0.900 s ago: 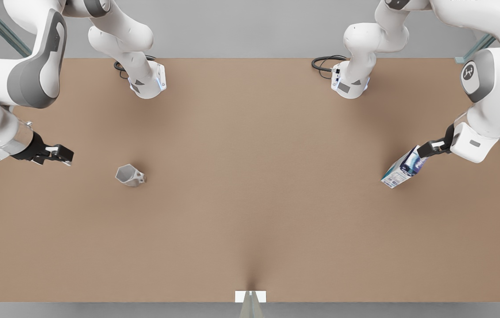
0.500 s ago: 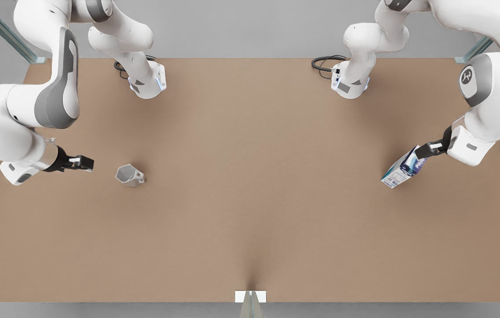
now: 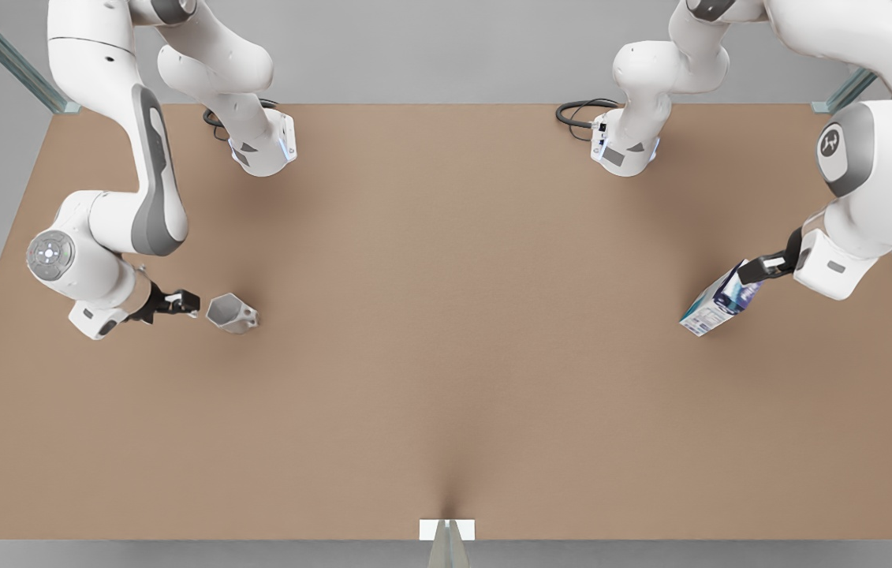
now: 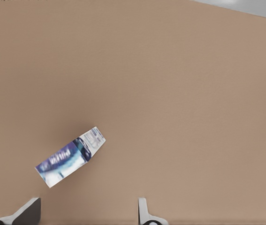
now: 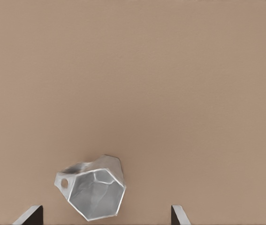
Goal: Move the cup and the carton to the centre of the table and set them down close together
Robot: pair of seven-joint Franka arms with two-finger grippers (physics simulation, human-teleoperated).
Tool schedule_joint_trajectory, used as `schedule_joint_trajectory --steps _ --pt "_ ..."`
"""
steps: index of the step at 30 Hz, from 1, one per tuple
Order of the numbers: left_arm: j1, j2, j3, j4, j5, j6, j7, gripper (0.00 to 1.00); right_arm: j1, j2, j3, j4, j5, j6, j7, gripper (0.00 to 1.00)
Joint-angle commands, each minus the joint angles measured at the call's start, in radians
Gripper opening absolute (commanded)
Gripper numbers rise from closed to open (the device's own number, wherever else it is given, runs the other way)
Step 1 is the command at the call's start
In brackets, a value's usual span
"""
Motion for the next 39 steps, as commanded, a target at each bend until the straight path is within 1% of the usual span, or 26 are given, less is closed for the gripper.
schedule_joint_trajectory --steps 1,5,8,11,16,19,26,30,31,32,33,34,36,37,39 --pt "0.0 0.0 0.0 0.0 0.0 0.0 0.0 1.0 0.004 0.002 0.0 -0.011 0.0 0.014 0.0 1.0" --pt "0.0 0.0 0.0 0.0 0.0 0.0 -0.006 1.0 -0.01 0.026 -0.002 -0.1 0.0 0.117 0.0 1.0" --pt "0.0 0.0 0.0 0.0 0.0 0.0 -0.006 1.0 -0.01 0.017 0.0 -0.143 0.0 0.117 0.0 1.0" --pt "0.0 0.0 0.0 0.0 0.0 0.0 -0.011 1.0 -0.009 0.028 0.0 -0.225 -0.006 0.231 -0.027 1.0" --pt "0.0 0.005 0.0 0.0 0.0 -0.002 -0.012 1.0 -0.009 0.063 0.0 -0.248 -0.006 0.278 -0.033 1.0" --pt "0.0 0.006 0.0 0.0 0.002 -0.002 -0.012 1.0 -0.009 0.072 0.0 -0.291 -0.006 0.321 -0.034 1.0" --pt "0.0 0.009 0.0 0.0 0.002 -0.002 -0.012 1.0 -0.01 0.106 -0.002 -0.307 -0.006 0.378 -0.034 1.0" --pt "0.0 0.014 0.0 0.0 0.002 -0.002 -0.014 1.0 -0.01 0.107 0.0 -0.34 -0.006 0.383 -0.036 1.0" --pt "0.0 0.014 0.0 0.0 0.002 -0.002 -0.014 1.0 -0.01 0.123 0.0 -0.34 -0.006 0.401 -0.037 0.94" --pt "0.0 0.014 0.0 0.0 0.002 -0.002 -0.014 1.0 -0.01 0.124 0.0 -0.338 -0.006 0.399 -0.036 0.7" --pt "0.0 0.014 0.0 0.0 0.002 -0.002 -0.014 1.0 -0.009 0.129 0.0 -0.337 -0.006 0.401 -0.036 0.59" --pt "0.0 0.014 0.0 0.0 0.002 -0.002 -0.014 1.0 -0.009 0.132 0.0 -0.335 -0.006 0.401 -0.036 0.54" --pt "0.0 0.014 0.0 0.0 0.002 -0.002 -0.012 1.0 -0.007 0.135 0.0 -0.33 -0.006 0.401 -0.034 0.28" --pt "0.0 0.009 0.0 -0.026 0.003 0.003 0.005 1.0 -0.006 0.135 0.0 -0.33 -0.006 0.399 -0.034 0.23" --pt "0.0 0.008 0.0 -0.051 0.002 0.009 0.006 1.0 -0.006 0.135 0.0 -0.329 -0.006 0.399 -0.034 0.21"
